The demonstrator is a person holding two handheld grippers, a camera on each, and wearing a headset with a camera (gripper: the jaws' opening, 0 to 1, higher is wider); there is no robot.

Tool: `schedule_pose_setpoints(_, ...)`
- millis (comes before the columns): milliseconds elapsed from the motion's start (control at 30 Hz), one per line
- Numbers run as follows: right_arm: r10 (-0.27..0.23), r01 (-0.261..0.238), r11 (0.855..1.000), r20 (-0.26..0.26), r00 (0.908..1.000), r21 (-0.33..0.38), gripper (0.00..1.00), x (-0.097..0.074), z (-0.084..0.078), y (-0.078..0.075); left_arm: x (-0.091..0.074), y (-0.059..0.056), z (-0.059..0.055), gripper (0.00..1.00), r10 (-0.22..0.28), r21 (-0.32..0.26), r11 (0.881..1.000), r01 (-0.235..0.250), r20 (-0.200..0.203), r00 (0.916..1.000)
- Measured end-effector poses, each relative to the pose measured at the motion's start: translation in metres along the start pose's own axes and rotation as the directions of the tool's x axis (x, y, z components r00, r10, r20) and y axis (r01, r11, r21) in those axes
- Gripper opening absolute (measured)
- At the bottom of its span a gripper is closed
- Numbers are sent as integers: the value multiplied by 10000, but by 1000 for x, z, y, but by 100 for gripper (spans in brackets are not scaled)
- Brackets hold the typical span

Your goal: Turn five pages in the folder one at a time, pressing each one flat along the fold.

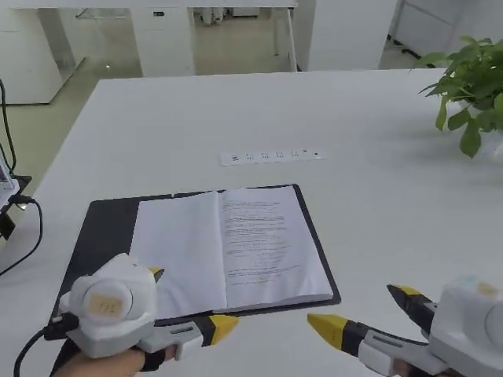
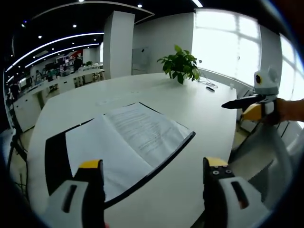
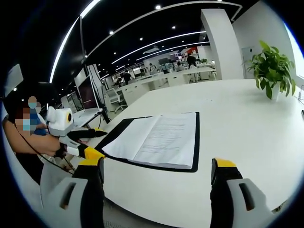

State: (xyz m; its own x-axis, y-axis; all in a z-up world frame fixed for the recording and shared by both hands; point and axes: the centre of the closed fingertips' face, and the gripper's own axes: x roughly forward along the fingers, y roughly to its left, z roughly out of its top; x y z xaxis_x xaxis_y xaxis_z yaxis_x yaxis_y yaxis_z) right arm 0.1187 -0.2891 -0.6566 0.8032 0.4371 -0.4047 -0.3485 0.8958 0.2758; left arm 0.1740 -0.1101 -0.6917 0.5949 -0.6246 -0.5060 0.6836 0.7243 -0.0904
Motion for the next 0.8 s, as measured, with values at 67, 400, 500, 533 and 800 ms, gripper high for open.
schedule_pose_setpoints(67,-43,43,10000,10,10000,13,93,0,0,-1,10,-2,1,86,-120,-27,9999,120,-17,9999)
schedule_pose_setpoints(400,-173,173,9998,136,9998,43,91,0,1,-4,58,-19,7,80,-733,72,9973,734,-106,9973)
schedule_pose_setpoints(500,-213,213,9998,113,9997,8,90,0,1,-5,74,-23,10,77,-805,72,9967,805,-58,9967)
schedule_pose_setpoints(533,-214,214,9998,120,9997,3,90,0,1,-5,82,-24,10,76,-829,69,9965,829,-65,9965)
schedule_pose_setpoints(800,-279,279,9996,95,9996,41,89,-1,0,-6,119,-35,13,73,-897,282,9955,909,-405,9951)
